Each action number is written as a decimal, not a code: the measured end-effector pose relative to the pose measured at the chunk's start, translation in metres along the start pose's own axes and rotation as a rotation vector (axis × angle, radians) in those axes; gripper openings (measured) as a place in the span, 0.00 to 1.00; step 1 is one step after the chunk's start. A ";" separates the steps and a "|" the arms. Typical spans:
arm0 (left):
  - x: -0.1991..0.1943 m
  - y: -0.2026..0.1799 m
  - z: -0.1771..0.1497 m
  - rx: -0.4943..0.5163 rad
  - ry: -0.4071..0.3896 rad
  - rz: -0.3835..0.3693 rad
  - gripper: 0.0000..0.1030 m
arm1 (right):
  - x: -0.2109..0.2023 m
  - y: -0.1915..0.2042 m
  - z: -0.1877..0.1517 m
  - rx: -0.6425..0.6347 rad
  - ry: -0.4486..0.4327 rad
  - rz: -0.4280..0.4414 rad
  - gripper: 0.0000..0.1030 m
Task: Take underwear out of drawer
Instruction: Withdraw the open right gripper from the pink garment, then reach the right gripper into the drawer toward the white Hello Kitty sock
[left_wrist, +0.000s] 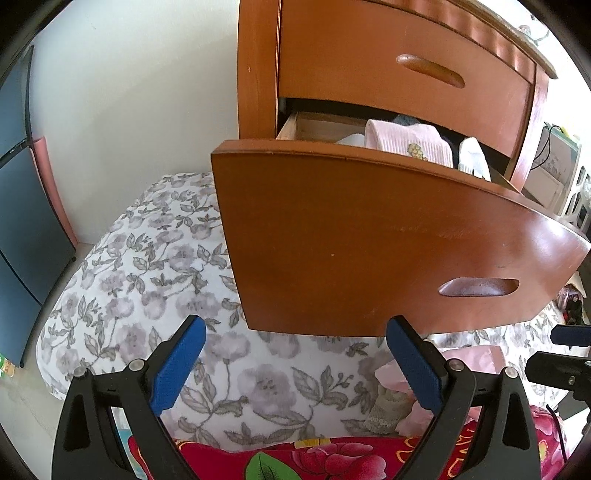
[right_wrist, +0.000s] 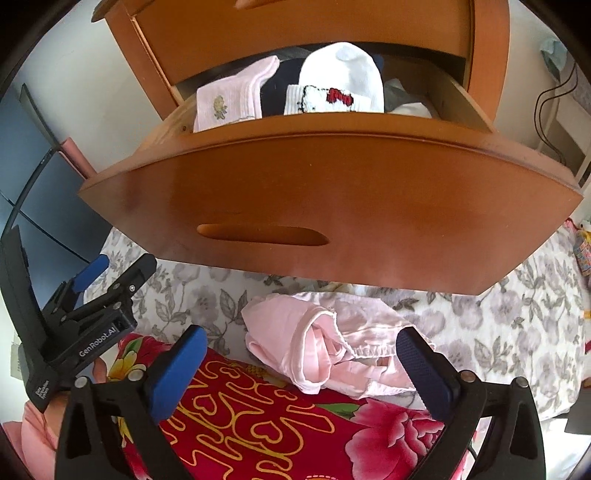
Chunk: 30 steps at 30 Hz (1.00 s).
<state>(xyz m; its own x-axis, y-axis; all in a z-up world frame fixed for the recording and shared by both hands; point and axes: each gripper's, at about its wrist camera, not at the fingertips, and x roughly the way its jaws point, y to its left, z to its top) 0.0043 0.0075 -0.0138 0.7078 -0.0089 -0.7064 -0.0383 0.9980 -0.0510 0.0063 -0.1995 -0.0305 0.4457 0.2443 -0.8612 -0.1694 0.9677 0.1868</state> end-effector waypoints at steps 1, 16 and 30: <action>-0.001 0.000 0.000 -0.001 -0.003 -0.001 0.95 | -0.001 0.000 0.000 -0.002 -0.005 0.000 1.00; -0.003 0.003 -0.001 -0.014 -0.021 -0.009 0.95 | -0.049 0.013 0.014 -0.060 -0.200 0.001 1.00; -0.009 0.005 -0.001 -0.030 -0.053 -0.023 0.95 | -0.110 0.021 0.062 -0.155 -0.377 0.006 1.00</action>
<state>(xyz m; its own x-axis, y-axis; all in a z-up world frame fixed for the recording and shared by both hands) -0.0035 0.0127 -0.0084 0.7452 -0.0277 -0.6662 -0.0424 0.9951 -0.0888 0.0079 -0.2020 0.0971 0.7302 0.2835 -0.6216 -0.2906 0.9523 0.0930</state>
